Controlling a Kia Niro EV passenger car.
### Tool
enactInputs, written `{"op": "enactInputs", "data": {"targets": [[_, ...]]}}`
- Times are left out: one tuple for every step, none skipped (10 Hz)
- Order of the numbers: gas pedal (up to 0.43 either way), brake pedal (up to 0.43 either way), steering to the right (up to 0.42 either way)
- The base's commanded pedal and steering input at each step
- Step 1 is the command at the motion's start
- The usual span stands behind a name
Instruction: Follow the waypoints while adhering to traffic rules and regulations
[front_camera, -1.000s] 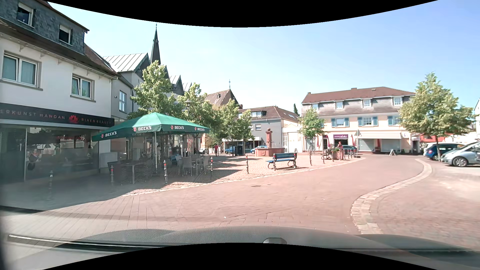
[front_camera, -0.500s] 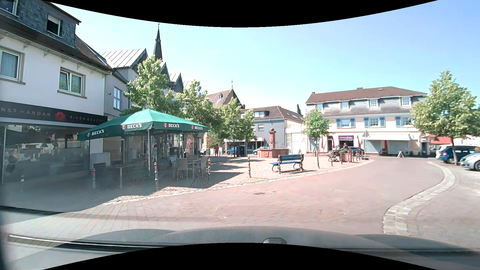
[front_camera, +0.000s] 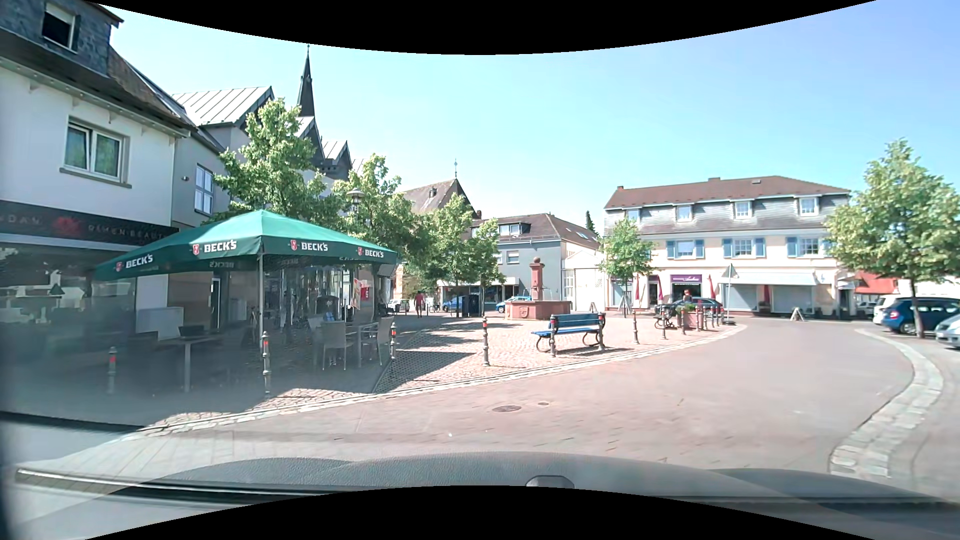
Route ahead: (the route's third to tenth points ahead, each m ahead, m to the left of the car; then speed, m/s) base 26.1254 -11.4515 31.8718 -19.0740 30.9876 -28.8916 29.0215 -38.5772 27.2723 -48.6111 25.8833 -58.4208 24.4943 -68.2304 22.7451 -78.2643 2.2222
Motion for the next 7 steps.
{"op": "enactInputs", "data": {"targets": [[0.020,0.000,0.173],[0.028,0.000,0.193],[0.039,0.000,0.209],[0.039,0.000,0.223],[0.039,0.000,0.236],[0.039,0.000,0.261],[0.039,0.000,0.287]]}}
